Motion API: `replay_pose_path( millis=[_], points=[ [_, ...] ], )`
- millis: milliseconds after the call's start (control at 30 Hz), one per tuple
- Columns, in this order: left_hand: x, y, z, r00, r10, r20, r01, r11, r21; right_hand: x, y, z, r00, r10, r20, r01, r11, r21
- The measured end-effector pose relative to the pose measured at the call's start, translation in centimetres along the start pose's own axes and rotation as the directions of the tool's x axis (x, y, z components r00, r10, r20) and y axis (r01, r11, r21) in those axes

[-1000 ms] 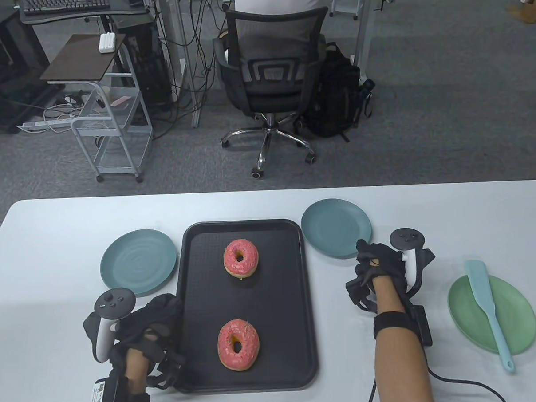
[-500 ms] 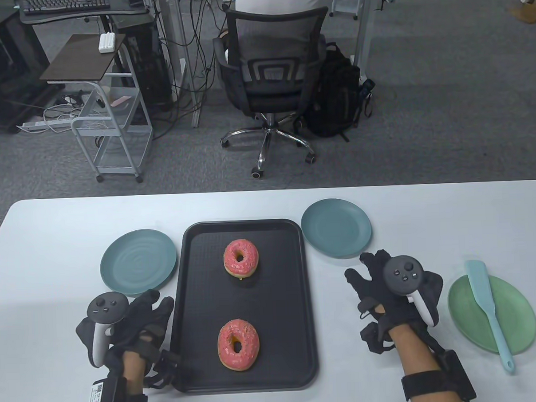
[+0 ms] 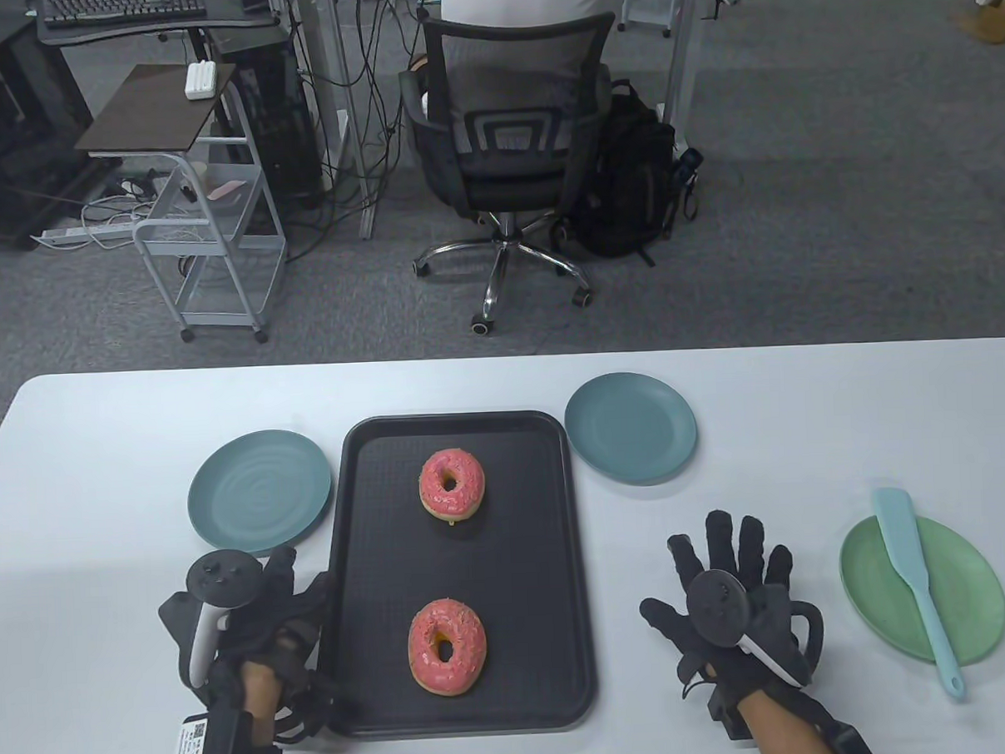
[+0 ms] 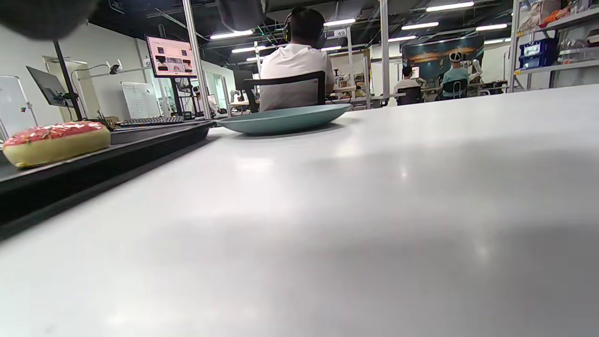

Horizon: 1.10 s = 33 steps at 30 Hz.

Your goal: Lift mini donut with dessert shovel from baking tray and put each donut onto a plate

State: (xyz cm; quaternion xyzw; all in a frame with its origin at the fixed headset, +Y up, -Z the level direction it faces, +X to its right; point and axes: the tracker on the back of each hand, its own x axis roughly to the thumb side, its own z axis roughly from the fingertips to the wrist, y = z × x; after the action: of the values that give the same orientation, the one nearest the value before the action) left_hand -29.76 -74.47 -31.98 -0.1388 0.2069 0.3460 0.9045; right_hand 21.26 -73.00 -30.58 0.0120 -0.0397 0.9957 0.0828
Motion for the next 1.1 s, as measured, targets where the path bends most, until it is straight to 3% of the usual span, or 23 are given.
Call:
replay_pose_path(
  millis=[300,433,567,733,833,1100],
  points=[
    [-1.4,0.8,-2.0,0.992,-0.029,-0.123,0.028,1.0,-0.006,-0.2,-1.1,0.4,0.998,-0.054,0.017,0.055,0.998,-0.022],
    [-2.3,2.8,-5.1,0.966,-0.103,-0.237,0.109,0.994,0.013,0.0,-1.2,0.4,0.998,-0.064,0.025,0.065,0.998,-0.018],
    [-3.1,4.4,-8.4,0.95,-0.057,-0.306,0.076,0.996,0.051,0.0,-1.2,0.3,0.997,-0.068,0.022,0.069,0.998,-0.007],
    [-2.6,6.2,-11.4,0.865,-0.206,-0.457,0.31,0.936,0.165,-0.2,-1.3,0.1,0.997,-0.082,0.007,0.082,0.997,-0.004],
    [-2.1,6.4,-12.6,0.813,-0.272,-0.516,0.413,0.892,0.181,-0.3,-1.1,-0.1,0.996,-0.086,-0.007,0.086,0.996,0.001],
    [-1.9,7.2,-14.0,0.812,-0.229,-0.536,0.387,0.9,0.202,-0.5,-0.9,-0.6,0.994,-0.106,-0.035,0.106,0.994,0.02]
  ],
)
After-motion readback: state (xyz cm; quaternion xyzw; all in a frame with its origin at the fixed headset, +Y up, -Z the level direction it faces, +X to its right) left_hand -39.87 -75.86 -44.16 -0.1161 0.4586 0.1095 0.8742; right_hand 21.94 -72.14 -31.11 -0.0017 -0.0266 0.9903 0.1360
